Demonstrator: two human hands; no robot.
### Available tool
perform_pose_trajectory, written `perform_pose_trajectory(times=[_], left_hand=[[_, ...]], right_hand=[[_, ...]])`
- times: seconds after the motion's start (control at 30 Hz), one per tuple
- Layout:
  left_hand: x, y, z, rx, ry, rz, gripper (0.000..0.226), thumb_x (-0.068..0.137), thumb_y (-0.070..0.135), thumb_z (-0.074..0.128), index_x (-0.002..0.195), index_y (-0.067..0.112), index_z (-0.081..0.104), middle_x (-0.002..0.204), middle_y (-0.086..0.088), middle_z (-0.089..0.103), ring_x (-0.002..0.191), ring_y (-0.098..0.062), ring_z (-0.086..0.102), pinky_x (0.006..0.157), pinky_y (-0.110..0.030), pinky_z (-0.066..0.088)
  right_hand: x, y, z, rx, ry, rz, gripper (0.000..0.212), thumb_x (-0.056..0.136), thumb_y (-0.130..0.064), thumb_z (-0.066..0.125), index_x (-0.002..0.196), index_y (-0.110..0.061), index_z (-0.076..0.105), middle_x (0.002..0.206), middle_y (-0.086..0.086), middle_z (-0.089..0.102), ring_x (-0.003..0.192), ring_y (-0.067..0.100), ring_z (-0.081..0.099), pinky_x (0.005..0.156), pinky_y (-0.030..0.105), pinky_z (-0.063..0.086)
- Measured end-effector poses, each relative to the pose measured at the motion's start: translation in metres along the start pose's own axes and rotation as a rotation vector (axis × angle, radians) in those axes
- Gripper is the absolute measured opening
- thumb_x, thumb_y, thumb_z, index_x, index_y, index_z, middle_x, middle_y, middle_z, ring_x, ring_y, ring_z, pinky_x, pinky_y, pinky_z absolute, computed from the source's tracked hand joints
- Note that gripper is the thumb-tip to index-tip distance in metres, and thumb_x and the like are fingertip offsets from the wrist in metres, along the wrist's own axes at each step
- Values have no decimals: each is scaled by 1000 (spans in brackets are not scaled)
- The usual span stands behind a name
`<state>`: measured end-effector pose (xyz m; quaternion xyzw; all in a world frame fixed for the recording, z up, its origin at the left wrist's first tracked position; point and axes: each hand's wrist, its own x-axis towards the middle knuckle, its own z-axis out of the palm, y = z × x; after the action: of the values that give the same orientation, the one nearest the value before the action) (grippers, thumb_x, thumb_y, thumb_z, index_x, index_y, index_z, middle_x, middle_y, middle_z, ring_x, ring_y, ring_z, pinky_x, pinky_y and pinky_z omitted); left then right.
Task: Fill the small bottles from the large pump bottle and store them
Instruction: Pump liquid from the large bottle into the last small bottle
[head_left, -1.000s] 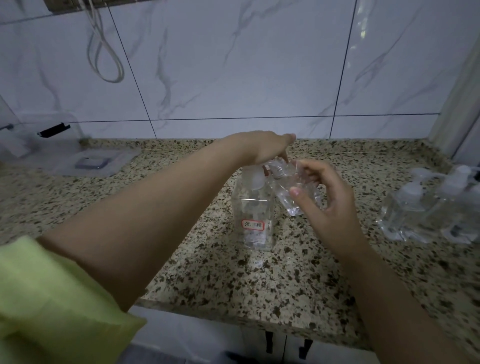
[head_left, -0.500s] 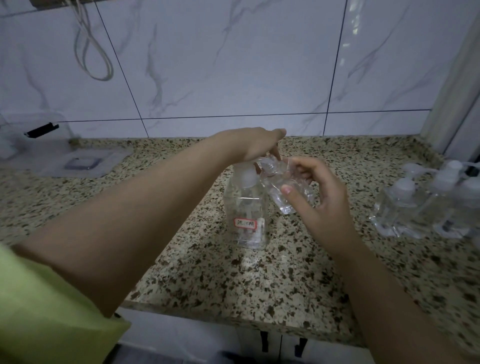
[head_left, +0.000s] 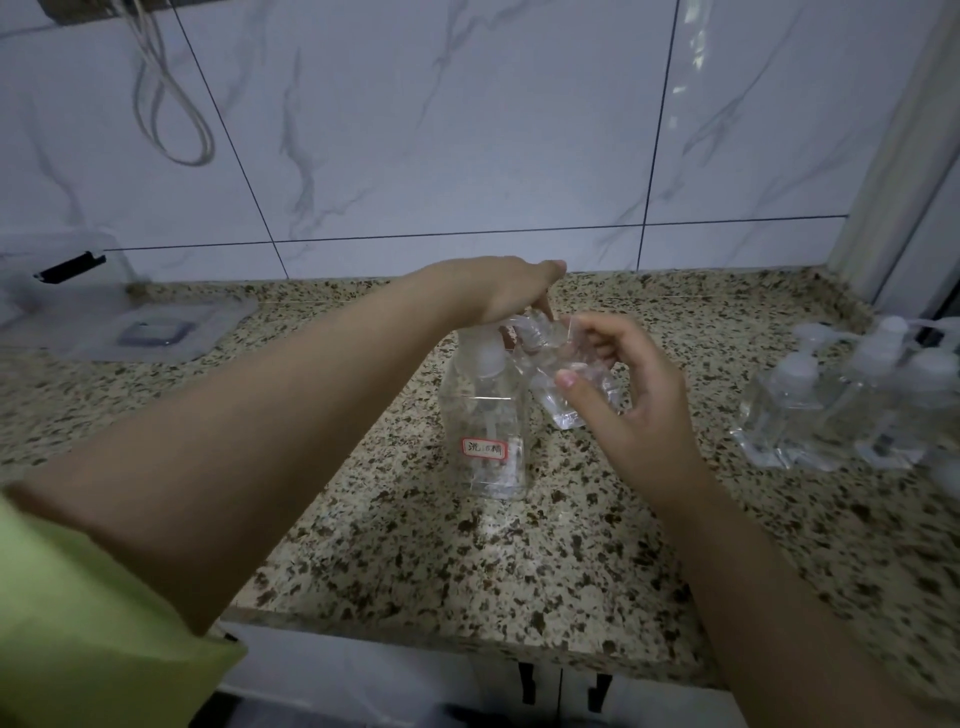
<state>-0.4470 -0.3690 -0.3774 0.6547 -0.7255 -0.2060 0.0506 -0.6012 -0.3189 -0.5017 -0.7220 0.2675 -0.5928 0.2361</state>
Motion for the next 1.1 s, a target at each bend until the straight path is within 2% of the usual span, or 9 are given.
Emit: perform_pose_trajectory(times=[0.1,0.23,0.33,0.5,0.6,0.7,0.8,1.0,1.1], left_hand=[[-3,7,-7,-30,-26,-9,69,105,53,13,121,15,69,147,-12,49,109,-22,60,78,-27,39],[-3,2,-4,2,-9,13,70,105,53,10,119,19,70,144,-10,53,121,-23,54,96,-35,31],[-2,0,1,25,-5,11,71,105,54,8,119,20,70,146,-10,52,132,-25,47,108,-40,27],[-3,2,0,11,28,19,71,105,54,9,120,21,71,142,-9,56,121,-23,55,95,-35,31],[-3,1,1,22,7,21,71,105,54,9,119,22,70,145,-9,53,129,-24,49,105,-39,29],[-2,0,1,-1,28,34,70,105,55,10,117,22,72,140,-9,57,114,-21,54,96,-37,31],[-4,1,1,-17,28,21,70,105,53,11,118,21,72,142,-10,56,105,-19,56,93,-35,29],[-4,2,-6,-6,28,36,70,105,54,10,119,21,71,133,-9,62,109,-20,63,90,-36,33],[-5,1,-2,2,14,36,71,106,51,9,120,20,71,139,-10,58,123,-24,54,93,-33,30]], right_hand=[[0,2,0,-7,6,-4,40,90,-32,66,125,-14,60,107,-21,61,104,3,59,93,26,49],[1,2,0,0,7,0,39,90,-34,66,124,-18,59,106,-24,61,105,3,58,93,23,48],[0,3,0,-7,4,-2,40,90,-34,66,125,-16,59,108,-20,61,105,6,58,94,30,50],[0,3,1,-2,5,-14,38,90,-32,67,124,-17,59,107,-19,62,104,4,58,93,30,50],[0,3,1,0,-4,-1,39,90,-32,66,125,-16,59,107,-16,62,104,4,58,93,29,49],[0,3,1,3,13,4,39,90,-31,66,124,-13,59,107,-15,62,104,2,58,93,23,49],[1,3,1,-4,7,-20,38,89,-29,67,124,-14,59,108,-12,63,104,4,59,93,26,50],[0,4,1,9,30,-27,41,88,-30,69,124,-12,60,108,-10,63,104,10,60,93,30,51],[1,4,1,0,26,-32,40,89,-29,69,124,-14,60,109,-11,63,104,8,60,93,31,52]])
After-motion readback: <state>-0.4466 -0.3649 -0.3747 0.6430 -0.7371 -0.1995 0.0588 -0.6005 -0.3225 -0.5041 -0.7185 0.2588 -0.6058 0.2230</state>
